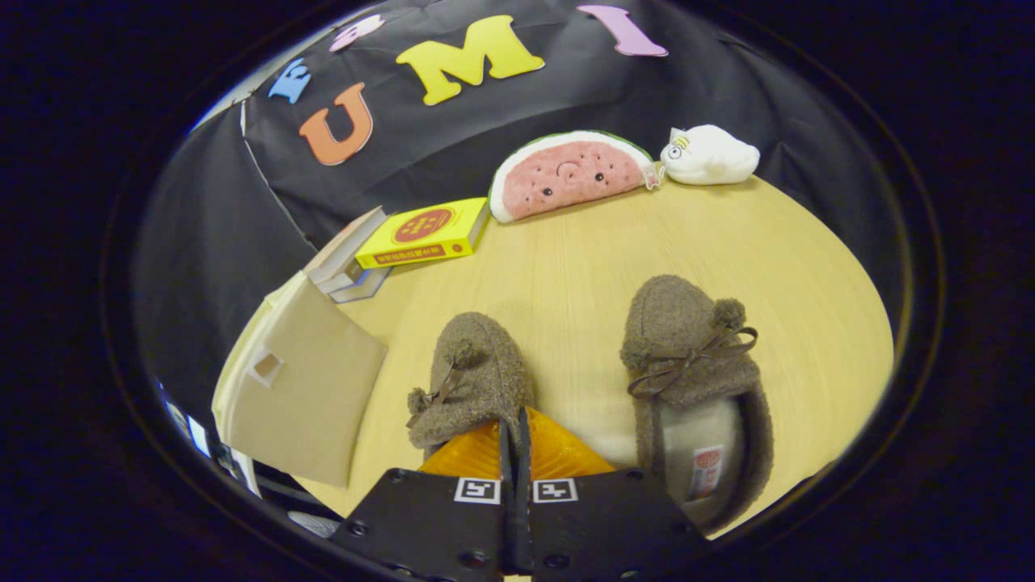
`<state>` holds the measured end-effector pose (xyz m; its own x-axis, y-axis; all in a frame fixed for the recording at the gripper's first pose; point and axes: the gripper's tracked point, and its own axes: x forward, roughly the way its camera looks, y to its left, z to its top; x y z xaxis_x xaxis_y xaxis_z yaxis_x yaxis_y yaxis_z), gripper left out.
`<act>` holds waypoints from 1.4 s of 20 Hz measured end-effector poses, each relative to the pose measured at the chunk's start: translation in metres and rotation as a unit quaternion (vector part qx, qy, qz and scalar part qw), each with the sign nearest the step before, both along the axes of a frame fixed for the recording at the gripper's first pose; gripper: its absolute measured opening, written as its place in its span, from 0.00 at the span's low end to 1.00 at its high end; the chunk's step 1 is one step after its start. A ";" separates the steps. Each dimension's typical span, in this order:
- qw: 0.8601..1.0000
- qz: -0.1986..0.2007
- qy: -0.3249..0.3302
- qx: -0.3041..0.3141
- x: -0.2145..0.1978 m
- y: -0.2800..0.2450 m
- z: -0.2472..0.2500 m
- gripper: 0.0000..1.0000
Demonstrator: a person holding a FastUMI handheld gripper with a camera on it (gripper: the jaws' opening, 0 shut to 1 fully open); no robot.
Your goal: Open the storage box then place both shoes into the box .Put the left shoe in first, then the right shoe, with the right side of both shoes facing outward in a uniform manner.
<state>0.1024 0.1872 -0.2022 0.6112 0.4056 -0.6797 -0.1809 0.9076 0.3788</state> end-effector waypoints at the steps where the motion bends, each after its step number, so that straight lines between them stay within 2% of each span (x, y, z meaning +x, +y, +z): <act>1: 1.000 -0.004 0.000 0.016 -0.002 0.007 0.009 0.00; 6: 0.996 -0.006 -0.009 0.087 -0.009 0.058 0.087 0.00; 11: 0.993 -0.003 -0.044 0.111 -0.009 0.136 0.172 0.00; 14: 0.990 0.000 -0.055 0.132 -0.013 0.191 0.204 0.00; 19: 0.989 0.003 -0.048 0.141 -0.032 0.276 0.207 0.00; 25: 0.993 -0.013 -0.022 0.112 -0.046 0.334 0.147 0.00; 28: 0.992 -0.050 0.000 0.113 -0.042 0.339 0.118 0.00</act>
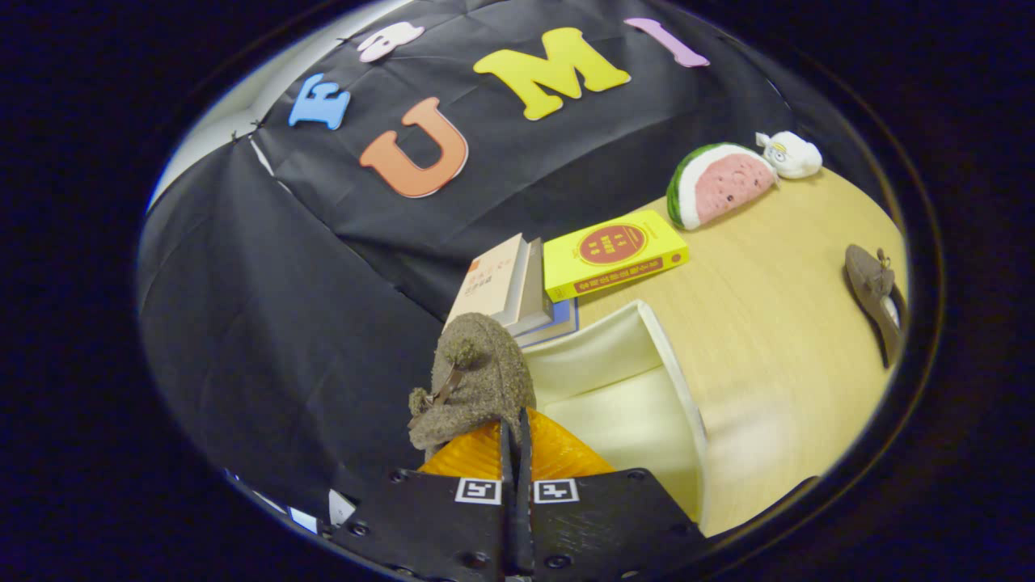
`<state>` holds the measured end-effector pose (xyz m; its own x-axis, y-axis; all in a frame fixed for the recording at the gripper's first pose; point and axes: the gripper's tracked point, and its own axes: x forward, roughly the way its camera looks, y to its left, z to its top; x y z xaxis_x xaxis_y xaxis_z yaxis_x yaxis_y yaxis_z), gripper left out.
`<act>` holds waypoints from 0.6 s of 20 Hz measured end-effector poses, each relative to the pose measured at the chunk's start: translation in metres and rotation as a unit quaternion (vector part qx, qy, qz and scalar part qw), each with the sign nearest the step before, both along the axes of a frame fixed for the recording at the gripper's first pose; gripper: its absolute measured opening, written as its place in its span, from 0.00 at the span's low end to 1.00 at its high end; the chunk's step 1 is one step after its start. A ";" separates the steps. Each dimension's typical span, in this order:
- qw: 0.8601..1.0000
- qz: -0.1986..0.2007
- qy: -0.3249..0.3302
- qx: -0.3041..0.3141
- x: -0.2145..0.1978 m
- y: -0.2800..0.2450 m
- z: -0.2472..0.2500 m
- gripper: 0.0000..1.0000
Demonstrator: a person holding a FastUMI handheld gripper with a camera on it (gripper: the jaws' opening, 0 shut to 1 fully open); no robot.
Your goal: Open the storage box then place both shoes into the box .Put the left shoe in first, then the right shoe, with the right side of both shoes facing outward in a uniform manner.
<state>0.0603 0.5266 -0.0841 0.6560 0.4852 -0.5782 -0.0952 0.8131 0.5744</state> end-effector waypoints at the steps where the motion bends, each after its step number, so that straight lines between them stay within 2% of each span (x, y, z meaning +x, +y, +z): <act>1: 1.000 -0.011 0.008 0.000 0.001 0.001 -0.008 0.00; 5: 0.998 -0.034 0.050 0.002 -0.009 0.002 -0.037 0.00; 8: 0.997 -0.023 0.071 -0.001 -0.016 0.008 -0.049 0.01; 11: 0.997 0.019 0.078 0.016 -0.023 0.025 -0.051 0.12; 12: 0.996 0.022 0.084 0.022 -0.025 0.025 -0.053 0.23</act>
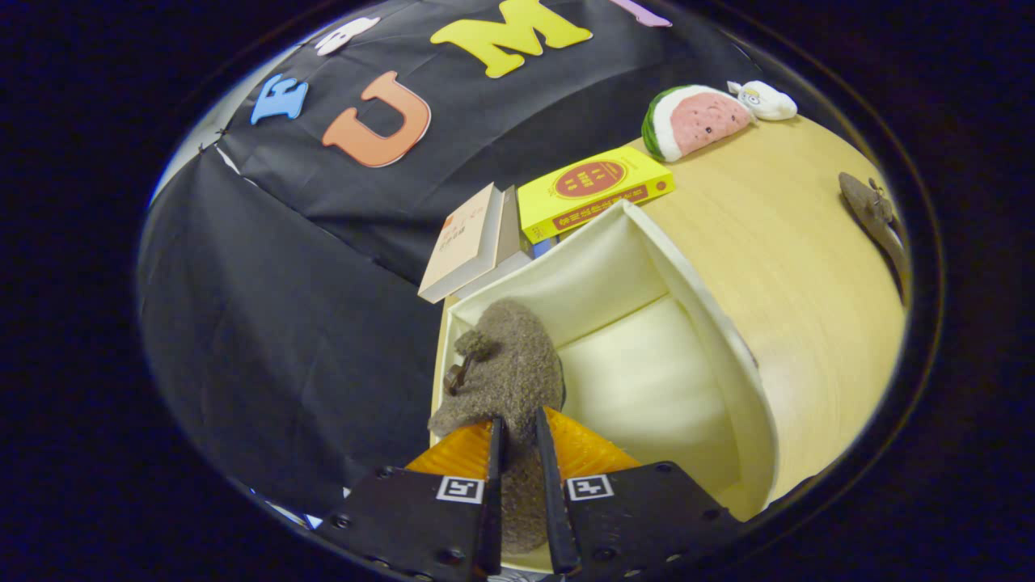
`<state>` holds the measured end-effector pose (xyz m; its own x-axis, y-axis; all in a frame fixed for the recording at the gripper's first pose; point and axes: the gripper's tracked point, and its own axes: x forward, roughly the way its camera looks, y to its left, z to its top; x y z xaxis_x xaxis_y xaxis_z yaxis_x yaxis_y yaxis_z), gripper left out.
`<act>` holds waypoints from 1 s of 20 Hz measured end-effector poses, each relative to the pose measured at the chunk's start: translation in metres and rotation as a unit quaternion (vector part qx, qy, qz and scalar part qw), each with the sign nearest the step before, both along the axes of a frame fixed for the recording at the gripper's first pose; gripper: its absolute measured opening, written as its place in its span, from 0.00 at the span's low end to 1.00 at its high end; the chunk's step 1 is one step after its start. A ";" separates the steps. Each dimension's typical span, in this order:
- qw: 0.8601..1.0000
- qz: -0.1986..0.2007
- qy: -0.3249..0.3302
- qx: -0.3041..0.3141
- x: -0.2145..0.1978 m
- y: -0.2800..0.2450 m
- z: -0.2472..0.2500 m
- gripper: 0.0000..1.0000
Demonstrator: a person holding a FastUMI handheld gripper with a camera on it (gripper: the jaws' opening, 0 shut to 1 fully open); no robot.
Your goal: Open the storage box then place both shoes into the box .Put the left shoe in first, then the right shoe, with the right side of both shoes facing outward in a uniform manner.
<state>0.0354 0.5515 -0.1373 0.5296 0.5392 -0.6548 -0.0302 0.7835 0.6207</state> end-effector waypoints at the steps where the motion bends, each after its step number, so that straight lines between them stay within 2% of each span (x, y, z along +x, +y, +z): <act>1: 1.000 0.000 0.005 0.005 0.000 -0.001 -0.001 0.26; 4: 1.000 0.022 0.007 0.020 -0.003 0.002 0.005 0.57; 7: 0.998 0.049 -0.031 0.006 -0.002 -0.004 0.020 0.88; 10: 0.991 0.080 -0.105 -0.025 0.003 -0.024 0.043 0.88; 13: 0.978 0.101 -0.177 -0.049 0.008 -0.057 0.071 0.88; 16: 0.950 0.098 -0.281 -0.097 0.016 -0.112 0.113 0.89; 20: 0.912 0.065 -0.378 -0.141 0.020 -0.196 0.157 0.91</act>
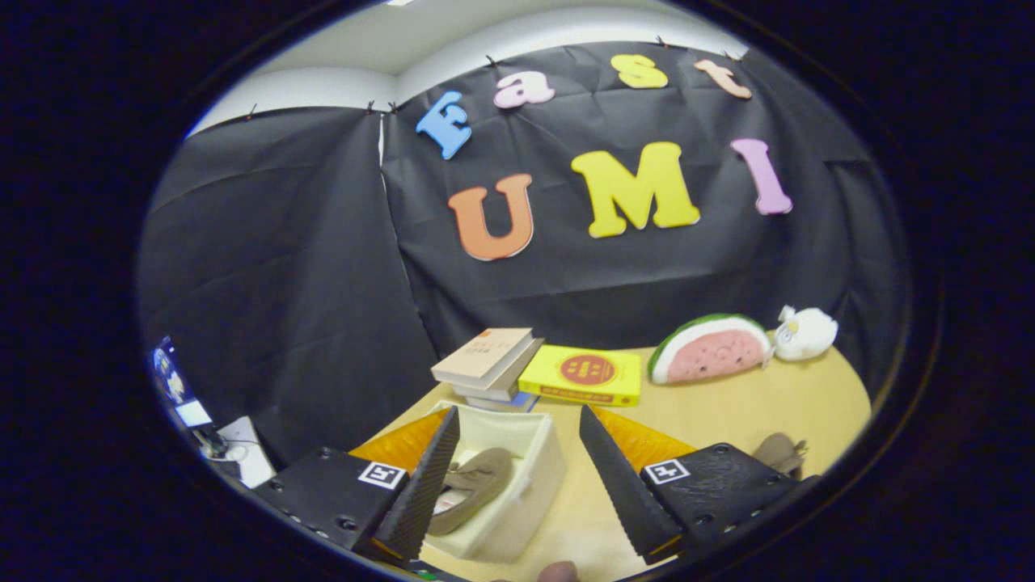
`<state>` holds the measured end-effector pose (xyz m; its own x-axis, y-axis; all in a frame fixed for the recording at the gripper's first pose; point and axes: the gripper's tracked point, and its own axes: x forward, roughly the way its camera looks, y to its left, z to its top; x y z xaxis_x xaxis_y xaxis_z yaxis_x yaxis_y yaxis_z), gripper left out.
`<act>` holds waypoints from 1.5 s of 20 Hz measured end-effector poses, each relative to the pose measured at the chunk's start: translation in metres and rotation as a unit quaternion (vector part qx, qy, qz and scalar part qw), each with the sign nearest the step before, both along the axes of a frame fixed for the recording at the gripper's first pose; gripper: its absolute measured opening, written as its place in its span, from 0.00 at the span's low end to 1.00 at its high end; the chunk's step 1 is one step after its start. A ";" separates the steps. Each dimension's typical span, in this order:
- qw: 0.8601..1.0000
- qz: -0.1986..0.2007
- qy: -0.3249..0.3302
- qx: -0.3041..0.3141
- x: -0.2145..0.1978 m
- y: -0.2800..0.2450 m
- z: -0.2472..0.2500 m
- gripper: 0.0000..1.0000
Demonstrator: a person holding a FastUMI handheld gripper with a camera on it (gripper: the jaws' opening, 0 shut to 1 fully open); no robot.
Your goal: Open the storage box then place both shoes into the box .Put the left shoe in first, then the right shoe, with the right side of both shoes facing outward in a uniform manner.
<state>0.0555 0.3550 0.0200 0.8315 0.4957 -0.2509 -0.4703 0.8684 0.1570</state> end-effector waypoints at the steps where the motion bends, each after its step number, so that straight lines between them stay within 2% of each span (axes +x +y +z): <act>1: 1.000 -0.006 -0.016 -0.009 0.000 -0.021 0.005 0.91; 6: 0.995 -0.038 -0.056 -0.076 0.007 -0.142 0.001 0.91; 10: 0.984 -0.100 -0.064 -0.136 0.021 -0.238 -0.023 0.93; 14: 0.981 -0.129 -0.027 -0.140 0.028 -0.289 -0.057 0.96; 18: 0.980 -0.150 0.057 -0.118 0.037 -0.313 -0.112 0.96; 22: 0.971 -0.155 0.127 -0.129 0.045 -0.328 -0.169 0.96; 27: 0.960 -0.162 0.196 -0.114 0.057 -0.336 -0.211 0.96; 29: 0.958 -0.155 0.217 -0.107 0.057 -0.333 -0.220 0.90; 30: 0.957 -0.150 0.228 -0.102 0.056 -0.330 -0.226 0.82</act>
